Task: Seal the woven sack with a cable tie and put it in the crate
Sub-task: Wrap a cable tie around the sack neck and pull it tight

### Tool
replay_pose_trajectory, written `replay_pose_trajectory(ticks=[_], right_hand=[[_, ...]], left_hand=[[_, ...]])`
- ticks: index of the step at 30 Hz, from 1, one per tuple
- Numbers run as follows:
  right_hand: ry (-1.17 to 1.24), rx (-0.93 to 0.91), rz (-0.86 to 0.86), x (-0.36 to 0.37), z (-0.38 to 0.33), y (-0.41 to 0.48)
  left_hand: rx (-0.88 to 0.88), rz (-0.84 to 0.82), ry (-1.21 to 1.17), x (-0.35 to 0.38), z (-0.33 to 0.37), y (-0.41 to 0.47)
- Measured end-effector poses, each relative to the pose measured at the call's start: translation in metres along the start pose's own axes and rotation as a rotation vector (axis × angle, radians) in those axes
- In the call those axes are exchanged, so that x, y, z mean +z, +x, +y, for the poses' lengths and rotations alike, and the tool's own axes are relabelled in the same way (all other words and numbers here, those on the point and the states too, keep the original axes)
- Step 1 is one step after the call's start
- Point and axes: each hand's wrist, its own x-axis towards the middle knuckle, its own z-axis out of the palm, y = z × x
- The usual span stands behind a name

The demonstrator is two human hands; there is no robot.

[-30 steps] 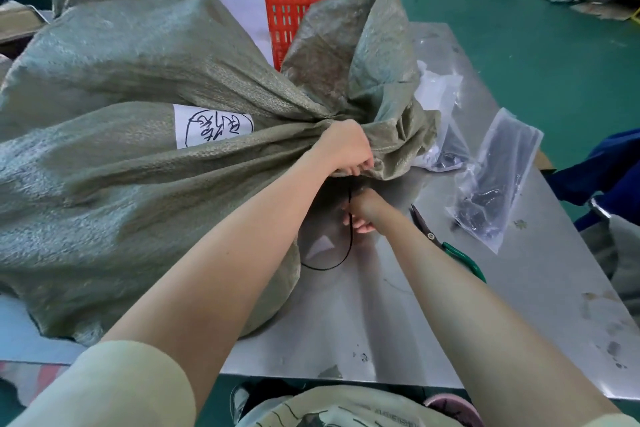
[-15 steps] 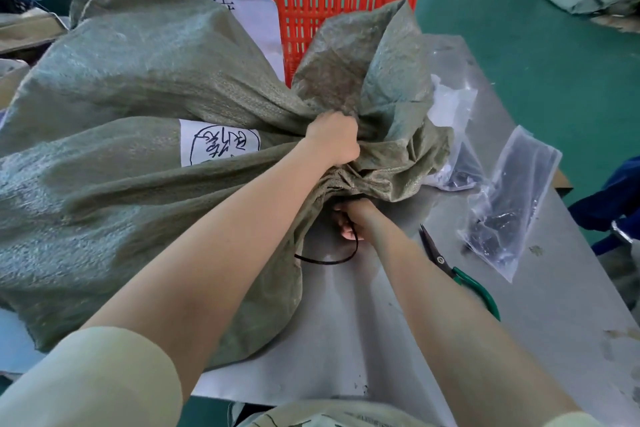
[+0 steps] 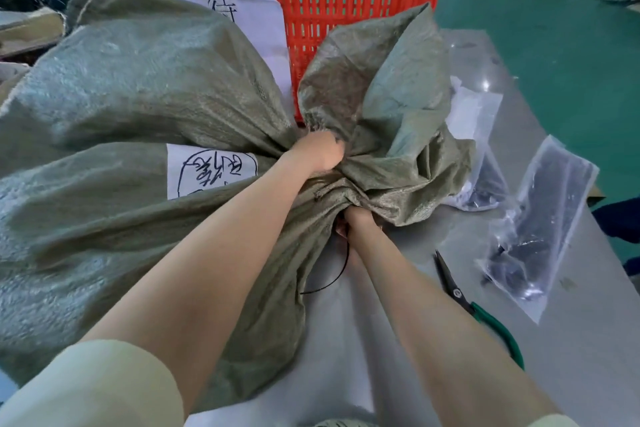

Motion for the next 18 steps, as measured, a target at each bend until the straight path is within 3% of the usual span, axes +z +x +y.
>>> replay_pose_trajectory(ticks=[4,12,18], right_hand=[[0.096,-0.021,-0.063,0.007,-0.002,0.003],[0.062,-0.071,-0.205,-0.001,0.002,0.003],[0.040,-0.112,-0.144,0.001,0.000,0.000]], left_hand=[[-0.094,-0.094,0.047,0.003,-0.009,0.005],[-0.103,-0.255,0.152,0.004,-0.006,0.006],[-0.100,-0.252,0.142,-0.003,-0.017,0.003]])
